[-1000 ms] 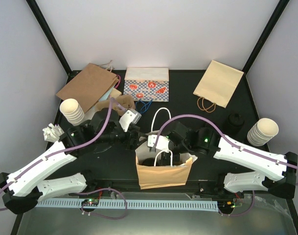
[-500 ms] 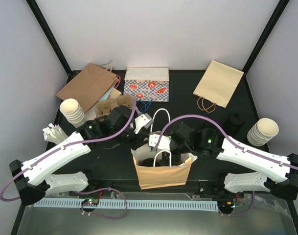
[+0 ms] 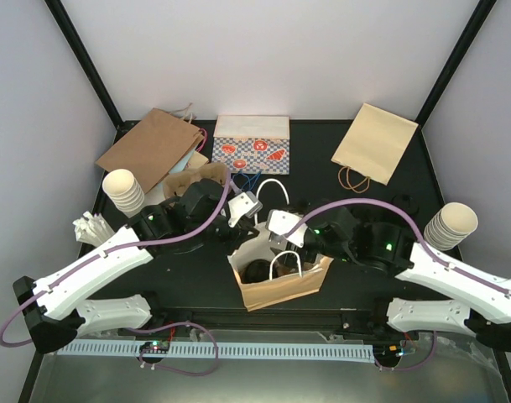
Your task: Pack the takeout coffee
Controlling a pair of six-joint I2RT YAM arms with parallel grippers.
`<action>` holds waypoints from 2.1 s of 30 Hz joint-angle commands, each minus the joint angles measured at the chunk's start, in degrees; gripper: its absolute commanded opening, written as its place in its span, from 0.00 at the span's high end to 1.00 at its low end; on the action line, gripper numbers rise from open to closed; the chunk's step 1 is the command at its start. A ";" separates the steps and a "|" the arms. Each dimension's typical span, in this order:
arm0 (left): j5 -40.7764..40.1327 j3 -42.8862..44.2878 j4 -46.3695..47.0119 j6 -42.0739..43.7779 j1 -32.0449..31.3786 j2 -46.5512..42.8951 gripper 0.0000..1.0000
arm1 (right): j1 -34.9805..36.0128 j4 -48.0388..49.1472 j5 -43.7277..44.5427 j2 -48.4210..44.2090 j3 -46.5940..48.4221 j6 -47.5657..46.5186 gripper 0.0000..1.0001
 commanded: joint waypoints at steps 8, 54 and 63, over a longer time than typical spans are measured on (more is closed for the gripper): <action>-3.57 3.12 1.18 -0.58 0.29 -0.12 0.98 | 0.13 11.53 19.00 -5.46 2.15 1.95 0.00; -32.65 -7.40 11.56 10.16 -26.49 -6.96 0.98 | -5.13 -15.02 27.62 -20.08 7.13 45.69 0.00; -48.74 -5.13 8.69 7.82 -44.42 -1.58 0.99 | -5.13 -13.99 32.04 -19.10 5.05 46.05 0.00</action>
